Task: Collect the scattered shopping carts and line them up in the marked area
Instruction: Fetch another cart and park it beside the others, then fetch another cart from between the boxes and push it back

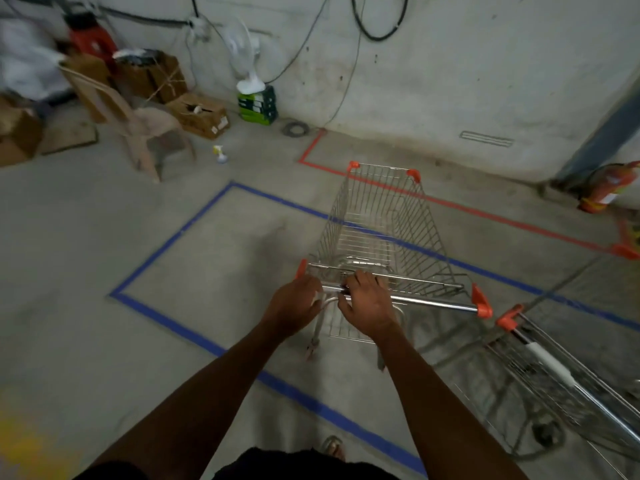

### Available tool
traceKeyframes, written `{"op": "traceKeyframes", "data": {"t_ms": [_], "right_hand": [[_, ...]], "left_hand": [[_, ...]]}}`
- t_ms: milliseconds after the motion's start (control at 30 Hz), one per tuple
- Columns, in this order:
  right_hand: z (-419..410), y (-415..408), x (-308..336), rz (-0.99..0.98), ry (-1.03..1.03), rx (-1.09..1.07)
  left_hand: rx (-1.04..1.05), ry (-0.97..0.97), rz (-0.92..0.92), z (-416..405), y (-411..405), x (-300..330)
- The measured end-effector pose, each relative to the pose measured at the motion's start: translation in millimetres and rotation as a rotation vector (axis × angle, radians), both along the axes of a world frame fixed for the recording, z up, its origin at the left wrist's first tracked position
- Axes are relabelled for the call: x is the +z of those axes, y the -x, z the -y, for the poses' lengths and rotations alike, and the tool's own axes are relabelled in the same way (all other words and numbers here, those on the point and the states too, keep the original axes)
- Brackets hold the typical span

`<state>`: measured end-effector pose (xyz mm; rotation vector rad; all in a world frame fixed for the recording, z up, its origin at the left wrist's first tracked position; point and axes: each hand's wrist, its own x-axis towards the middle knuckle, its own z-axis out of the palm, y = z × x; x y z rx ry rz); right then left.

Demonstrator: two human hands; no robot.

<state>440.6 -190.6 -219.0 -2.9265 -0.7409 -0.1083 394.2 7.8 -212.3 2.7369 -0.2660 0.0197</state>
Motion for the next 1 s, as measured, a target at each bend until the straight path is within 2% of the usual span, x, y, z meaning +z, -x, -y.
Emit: {"op": "traceKeyframes", "data": {"t_ms": [233, 400, 767, 867, 1000], "right_hand": [[-70, 30, -2, -0.059, 0.009, 0.168], [-140, 68, 0, -0.046, 0.032, 0.332], [-349, 221, -11, -0.054, -0.014, 0.728], [-410, 254, -14, -0.121, -0.101, 0.834], [-496, 280, -21, -0.18, -0.091, 0.955]], "left_hand": [[0.205, 0.044, 0.03, -52, 51, -3], [0.406, 0.071, 0.028, -108, 125, -6], [0.963, 0.09, 0.031, -257, 367, -29], [1.089, 0.096, 0.014, -298, 408, -32], [1.216, 0.092, -0.021, -361, 440, -38]]}}
